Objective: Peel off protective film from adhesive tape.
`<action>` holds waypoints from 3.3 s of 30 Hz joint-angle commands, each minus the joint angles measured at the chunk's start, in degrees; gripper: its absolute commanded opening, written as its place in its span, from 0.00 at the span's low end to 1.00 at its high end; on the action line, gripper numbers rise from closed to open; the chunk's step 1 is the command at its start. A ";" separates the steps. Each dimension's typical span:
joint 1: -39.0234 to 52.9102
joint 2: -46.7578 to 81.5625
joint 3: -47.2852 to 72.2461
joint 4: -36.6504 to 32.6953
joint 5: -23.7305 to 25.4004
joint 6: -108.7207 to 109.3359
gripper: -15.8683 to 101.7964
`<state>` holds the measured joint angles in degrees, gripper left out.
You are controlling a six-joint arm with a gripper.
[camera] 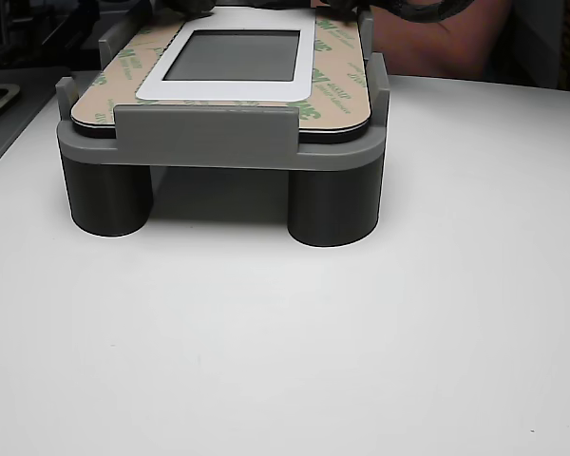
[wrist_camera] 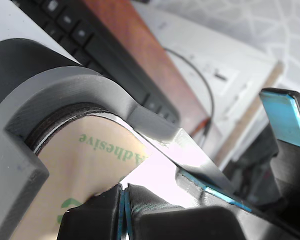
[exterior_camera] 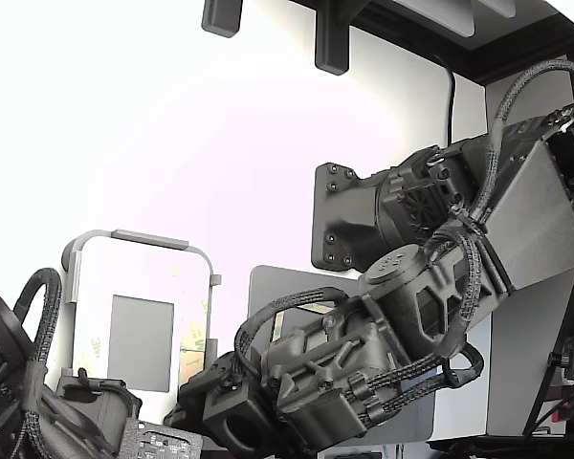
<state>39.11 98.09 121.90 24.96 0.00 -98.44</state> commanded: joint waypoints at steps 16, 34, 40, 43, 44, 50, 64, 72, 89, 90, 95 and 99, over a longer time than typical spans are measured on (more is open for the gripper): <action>-1.49 1.85 -1.05 0.26 -0.44 -0.62 0.05; -1.32 2.46 -2.02 2.37 0.18 -0.88 0.05; -1.32 2.46 -2.37 2.99 0.26 -0.97 0.05; -1.32 2.64 -2.55 3.43 0.35 -0.97 0.05; -1.32 2.72 -2.46 3.43 0.35 -0.97 0.05; -1.32 3.43 -1.58 3.16 0.44 -0.88 0.05; -1.41 3.69 0.53 1.23 0.62 -0.53 0.05; -1.49 3.69 1.67 0.18 0.79 -1.05 0.05; -2.29 3.43 2.29 -0.09 0.79 -1.93 0.05; -2.37 3.34 2.29 -0.09 0.70 -1.93 0.05; -2.64 3.25 2.11 0.26 0.70 -2.20 0.05; -2.81 3.25 1.67 0.70 0.70 -2.46 0.05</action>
<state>37.27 100.55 124.89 25.14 0.62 -100.72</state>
